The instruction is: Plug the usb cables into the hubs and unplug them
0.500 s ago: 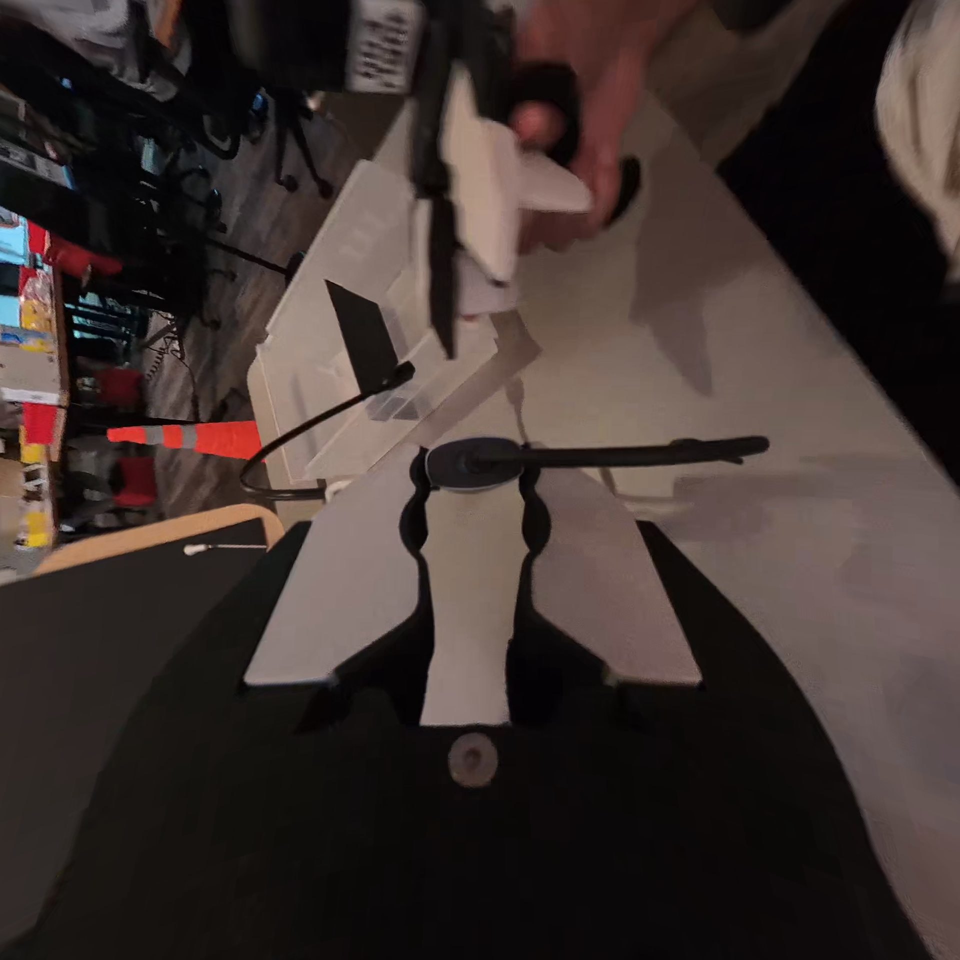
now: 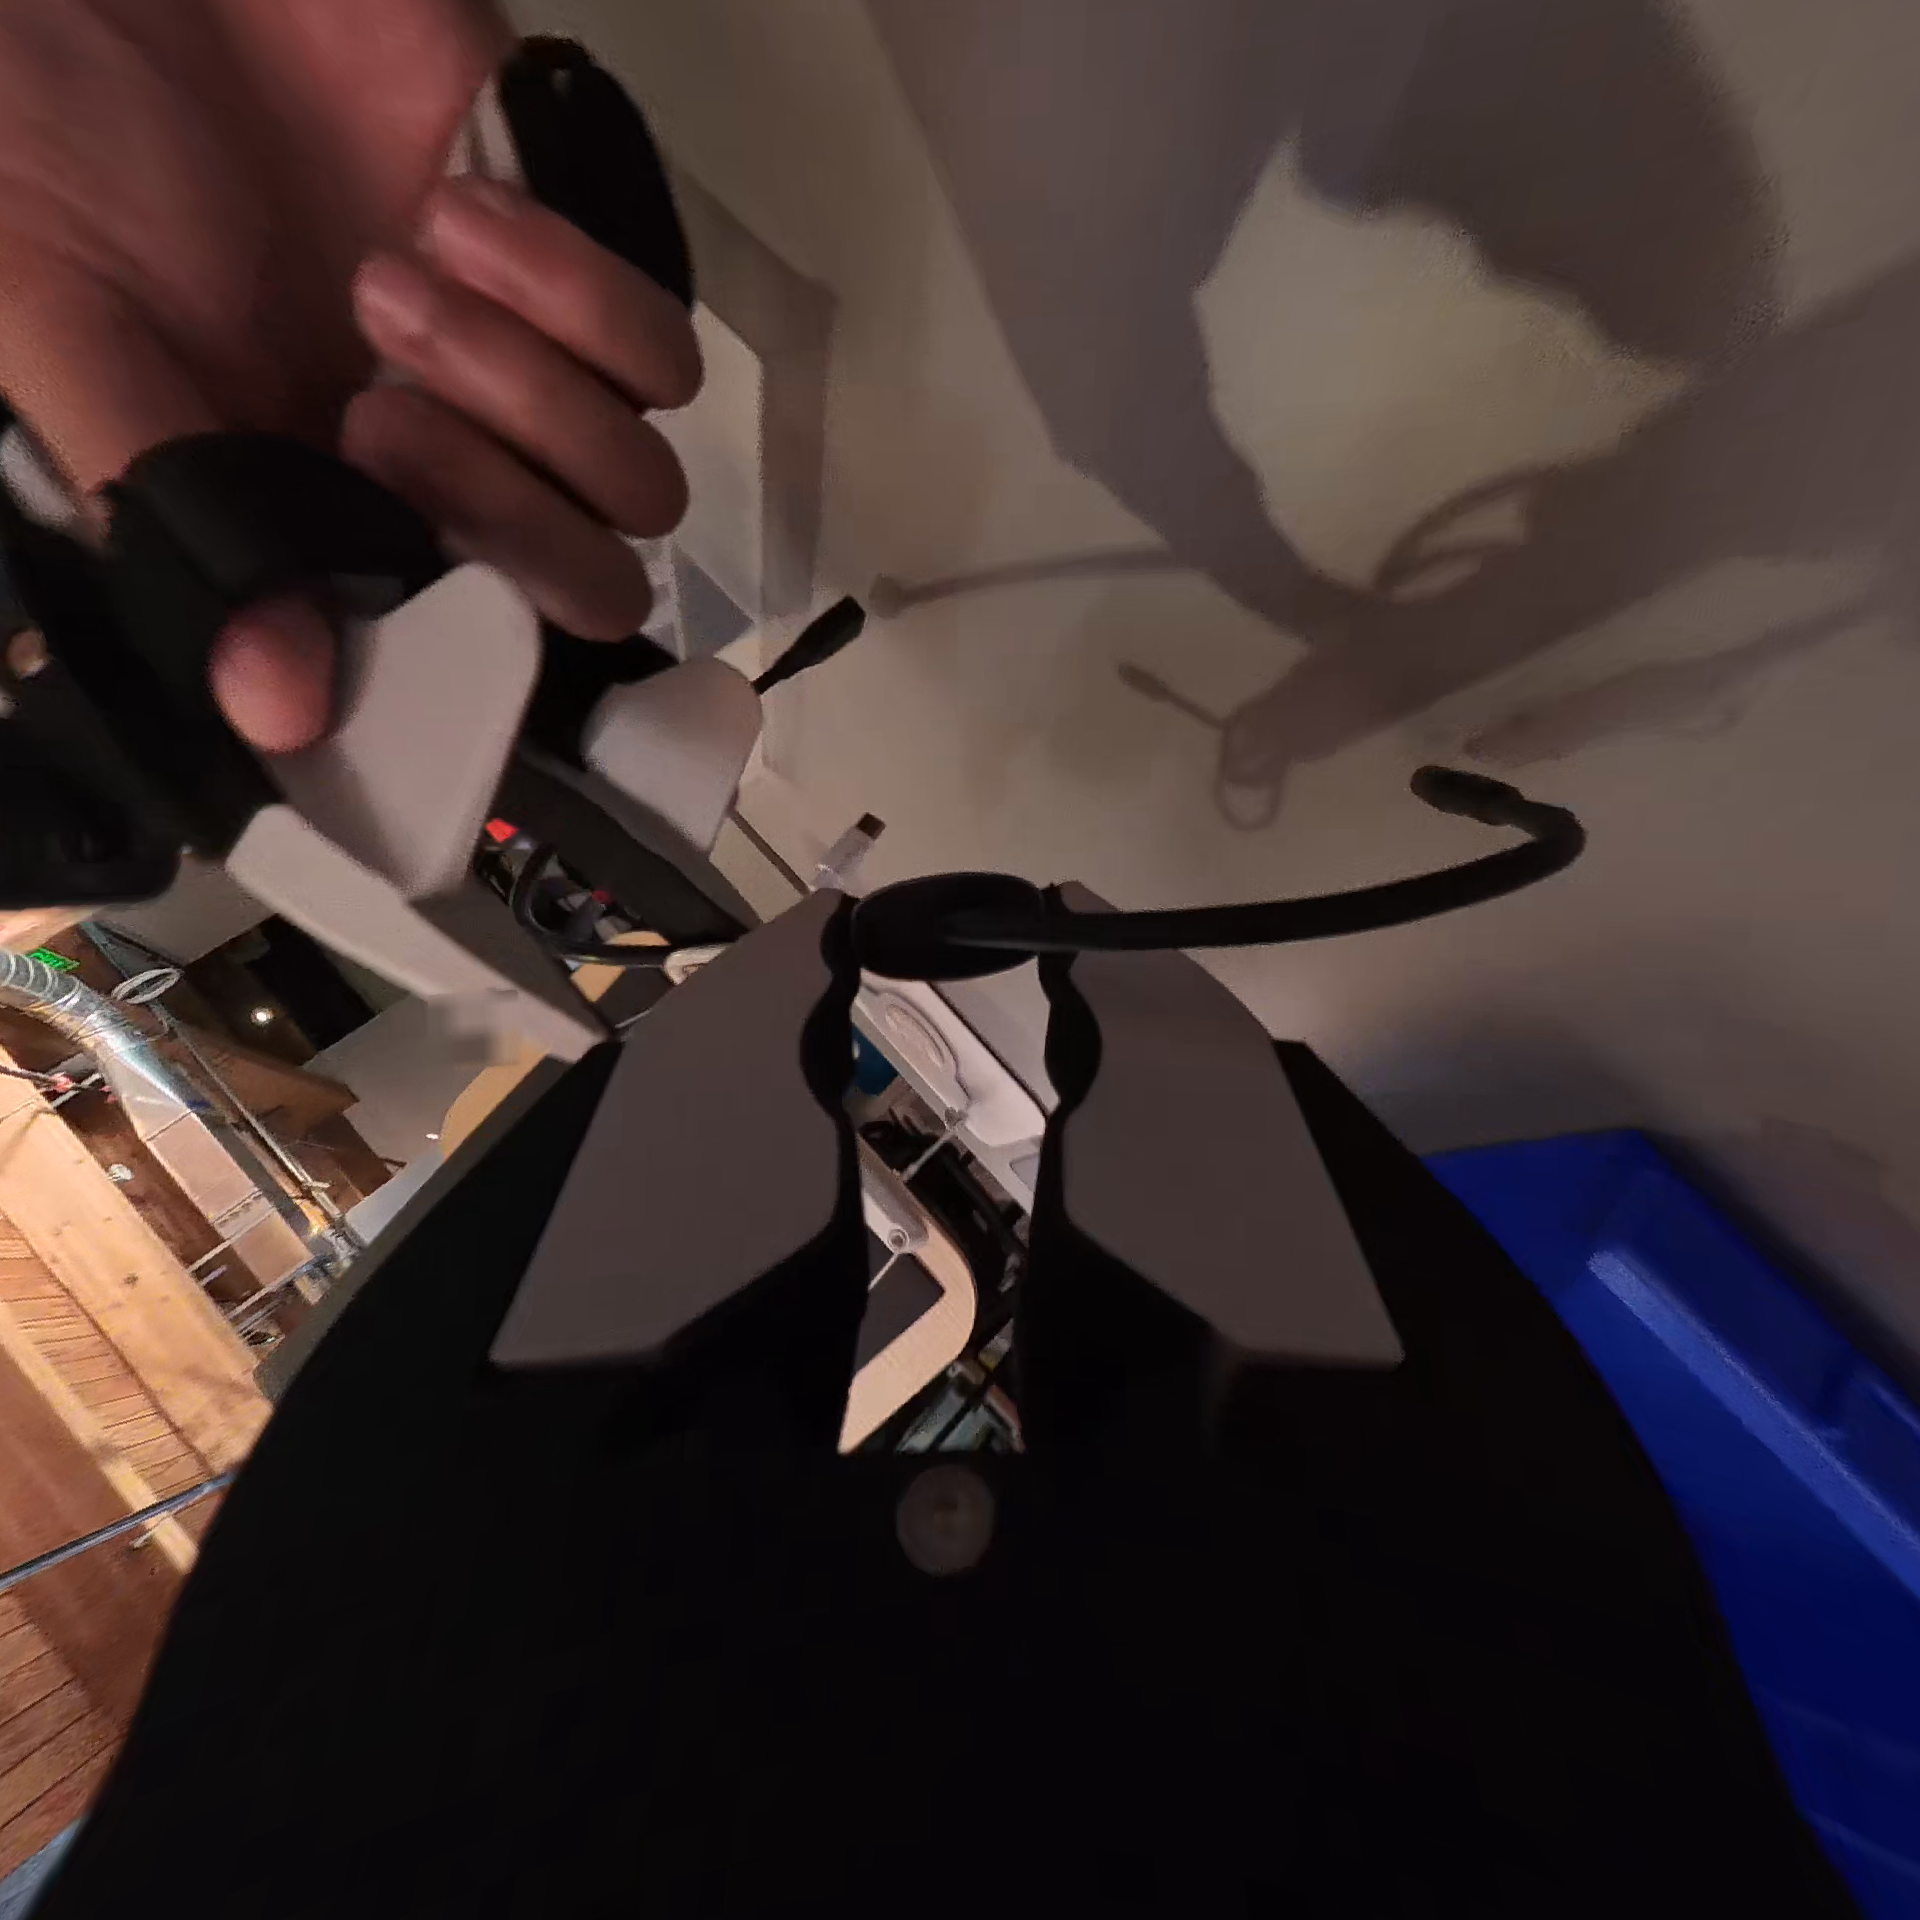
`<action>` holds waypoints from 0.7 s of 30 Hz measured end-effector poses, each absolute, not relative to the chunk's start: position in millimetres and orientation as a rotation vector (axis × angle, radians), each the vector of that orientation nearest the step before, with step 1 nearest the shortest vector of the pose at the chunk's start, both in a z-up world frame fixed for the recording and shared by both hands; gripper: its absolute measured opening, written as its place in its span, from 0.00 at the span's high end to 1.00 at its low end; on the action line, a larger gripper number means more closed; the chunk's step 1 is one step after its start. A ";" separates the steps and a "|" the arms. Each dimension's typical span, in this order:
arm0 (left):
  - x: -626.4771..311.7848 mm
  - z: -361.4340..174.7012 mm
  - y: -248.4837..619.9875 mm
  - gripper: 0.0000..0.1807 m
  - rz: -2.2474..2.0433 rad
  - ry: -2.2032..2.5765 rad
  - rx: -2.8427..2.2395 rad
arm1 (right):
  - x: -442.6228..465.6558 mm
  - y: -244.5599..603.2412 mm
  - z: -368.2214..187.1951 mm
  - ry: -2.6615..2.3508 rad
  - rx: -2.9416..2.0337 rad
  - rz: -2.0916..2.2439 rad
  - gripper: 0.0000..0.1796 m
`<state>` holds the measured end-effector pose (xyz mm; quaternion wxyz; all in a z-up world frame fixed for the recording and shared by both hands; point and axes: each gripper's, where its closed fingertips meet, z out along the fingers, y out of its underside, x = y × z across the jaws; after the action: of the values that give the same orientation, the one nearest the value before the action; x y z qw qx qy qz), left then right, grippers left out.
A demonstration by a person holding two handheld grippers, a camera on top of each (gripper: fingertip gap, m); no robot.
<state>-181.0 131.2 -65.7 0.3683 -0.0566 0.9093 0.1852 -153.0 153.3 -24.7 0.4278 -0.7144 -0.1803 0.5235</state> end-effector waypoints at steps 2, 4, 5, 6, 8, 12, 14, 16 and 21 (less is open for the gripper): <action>-189.7 -72.9 135.2 0.82 0.542 2.334 -0.117 | -169.7 157.3 -34.5 -0.531 -1.827 1.244 0.58; -197.7 -76.9 137.8 0.82 0.596 2.322 -0.105 | -179.5 166.6 -45.4 -0.559 -1.872 1.163 0.66; -201.2 -77.3 139.6 0.82 0.619 2.309 -0.113 | -179.6 173.7 -50.9 -0.557 -1.895 1.103 0.77; -204.2 -77.5 141.7 0.82 0.631 2.288 -0.134 | -182.4 176.1 -52.2 -0.570 -1.892 1.097 0.78; -206.9 -76.8 144.3 0.82 0.597 2.216 -0.223 | -185.0 182.2 -51.0 -0.540 -1.877 1.078 0.82; -212.5 -75.7 158.2 0.83 0.514 2.015 -0.507 | -181.1 192.1 -55.1 -0.488 -1.867 0.965 0.87; -222.2 -82.8 166.1 0.85 0.358 1.940 -0.784 | -175.0 193.8 -54.1 -0.487 -1.832 0.912 0.88; -230.4 -85.6 171.9 0.84 0.076 1.785 -1.154 | -167.5 191.8 -53.4 -0.548 -1.792 0.828 0.89; -206.6 -54.4 133.0 0.78 -1.346 1.209 -1.709 | -162.8 172.8 -25.1 -0.601 -1.574 0.921 0.90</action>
<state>-206.6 133.0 -54.4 0.3207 -0.6505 0.4600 -0.5123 -162.8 172.8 -25.1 0.5736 -0.6716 -0.2562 0.3928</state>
